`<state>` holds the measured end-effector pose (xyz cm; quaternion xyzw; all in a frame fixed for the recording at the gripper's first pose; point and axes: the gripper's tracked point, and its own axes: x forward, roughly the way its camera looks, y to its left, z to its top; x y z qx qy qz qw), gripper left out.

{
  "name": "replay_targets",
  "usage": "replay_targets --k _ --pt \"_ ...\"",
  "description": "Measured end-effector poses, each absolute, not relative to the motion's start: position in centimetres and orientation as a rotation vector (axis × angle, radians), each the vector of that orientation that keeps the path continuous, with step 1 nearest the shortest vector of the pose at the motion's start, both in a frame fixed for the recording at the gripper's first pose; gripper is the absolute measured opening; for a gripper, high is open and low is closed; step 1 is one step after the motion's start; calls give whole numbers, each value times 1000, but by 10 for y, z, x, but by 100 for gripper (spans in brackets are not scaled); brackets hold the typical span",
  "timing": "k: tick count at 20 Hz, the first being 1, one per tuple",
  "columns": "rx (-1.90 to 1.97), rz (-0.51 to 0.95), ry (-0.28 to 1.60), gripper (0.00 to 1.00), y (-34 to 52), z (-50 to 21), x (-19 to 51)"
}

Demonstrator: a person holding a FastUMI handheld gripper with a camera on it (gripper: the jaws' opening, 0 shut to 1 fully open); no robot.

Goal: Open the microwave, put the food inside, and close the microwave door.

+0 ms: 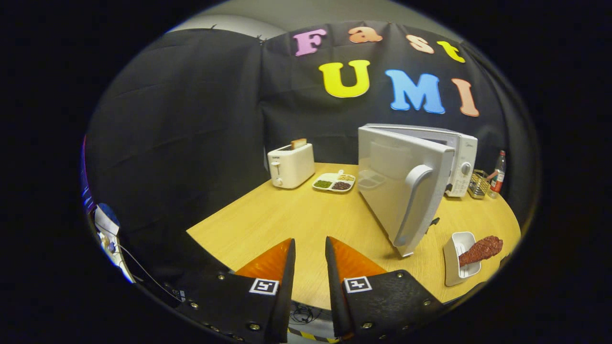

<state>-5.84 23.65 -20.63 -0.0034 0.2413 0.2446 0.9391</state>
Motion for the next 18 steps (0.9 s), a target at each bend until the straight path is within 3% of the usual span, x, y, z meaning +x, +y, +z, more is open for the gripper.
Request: replay_targets --k 2,4,5,7,18 --pt "-5 567 469 45 242 -194 -70" --pt "2 603 420 67 238 -172 -76" --pt "1 609 387 86 232 -159 -76" --pt "-20 593 311 98 214 -131 -71" --pt "-20 383 209 97 57 -83 -7"
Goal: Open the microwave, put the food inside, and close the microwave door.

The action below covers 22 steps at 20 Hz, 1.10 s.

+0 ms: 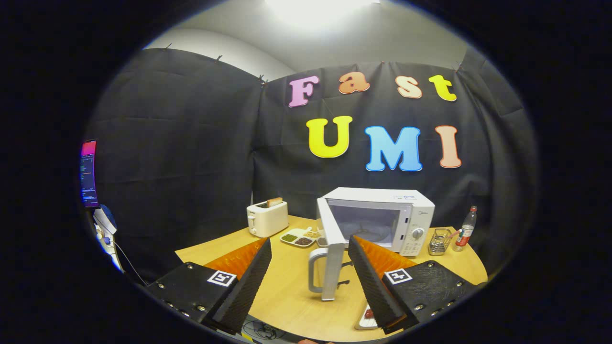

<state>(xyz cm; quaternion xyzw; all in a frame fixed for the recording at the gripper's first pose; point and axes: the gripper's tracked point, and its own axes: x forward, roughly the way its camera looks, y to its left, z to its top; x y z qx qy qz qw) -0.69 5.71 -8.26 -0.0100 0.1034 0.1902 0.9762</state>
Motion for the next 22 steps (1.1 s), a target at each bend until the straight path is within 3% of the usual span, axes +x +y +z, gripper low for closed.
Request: replay_targets --k 14,22 --pt "146 106 584 98 -87 -216 36" --pt "279 78 781 99 -107 -278 19"
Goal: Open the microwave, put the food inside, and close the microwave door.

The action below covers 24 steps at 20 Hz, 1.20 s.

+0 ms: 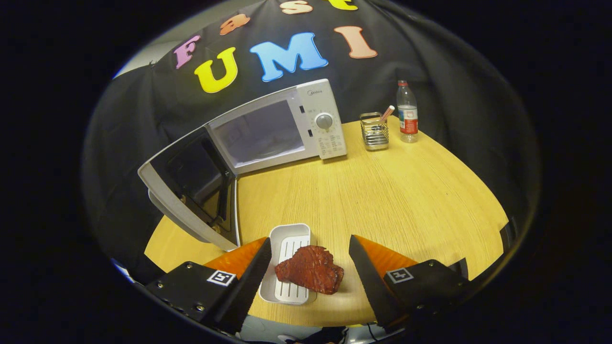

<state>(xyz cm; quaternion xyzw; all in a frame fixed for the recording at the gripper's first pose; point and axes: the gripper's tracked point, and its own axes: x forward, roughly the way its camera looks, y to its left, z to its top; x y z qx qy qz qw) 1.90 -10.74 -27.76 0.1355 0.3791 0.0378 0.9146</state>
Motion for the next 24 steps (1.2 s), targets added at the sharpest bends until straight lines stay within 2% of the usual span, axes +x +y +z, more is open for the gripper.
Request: replay_targets --k 3,4,5,8,9,10,12,13,14,15,16,17,24 --pt "358 81 847 98 -102 -294 12" --pt "374 68 873 92 -103 -300 9" --pt "390 70 891 81 -102 -307 8" --pt "450 61 929 81 -100 -312 -1" --pt "472 70 940 61 -100 -312 -1" --pt "489 78 951 53 -94 -314 -3" --pt "513 103 958 52 -91 -308 -2" --pt "535 135 959 36 -86 -310 -4" --pt "582 139 944 36 -85 -301 0" --pt "587 146 952 23 -81 -303 -1" --pt "606 142 918 24 -81 -300 4" --pt "594 114 905 10 -85 -304 15" --pt "615 123 861 10 -87 -270 21"
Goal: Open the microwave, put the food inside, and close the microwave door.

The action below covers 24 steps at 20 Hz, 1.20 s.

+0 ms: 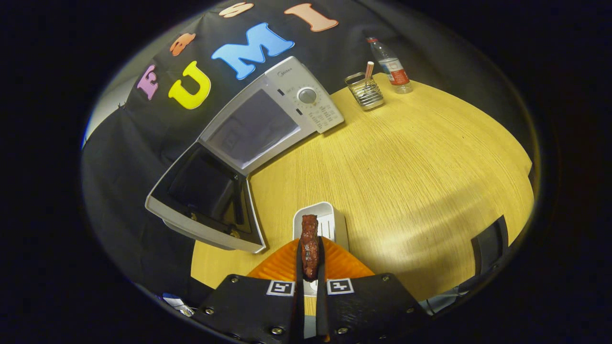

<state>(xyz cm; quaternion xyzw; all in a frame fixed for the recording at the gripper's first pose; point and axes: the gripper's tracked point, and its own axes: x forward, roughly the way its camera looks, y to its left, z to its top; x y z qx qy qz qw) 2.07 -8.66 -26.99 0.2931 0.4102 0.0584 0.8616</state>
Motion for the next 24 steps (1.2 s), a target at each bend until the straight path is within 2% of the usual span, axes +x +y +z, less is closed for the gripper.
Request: replay_targets --k 12,24 --pt "623 294 632 10 -40 -183 128" --pt "624 380 539 10 23 -204 245"
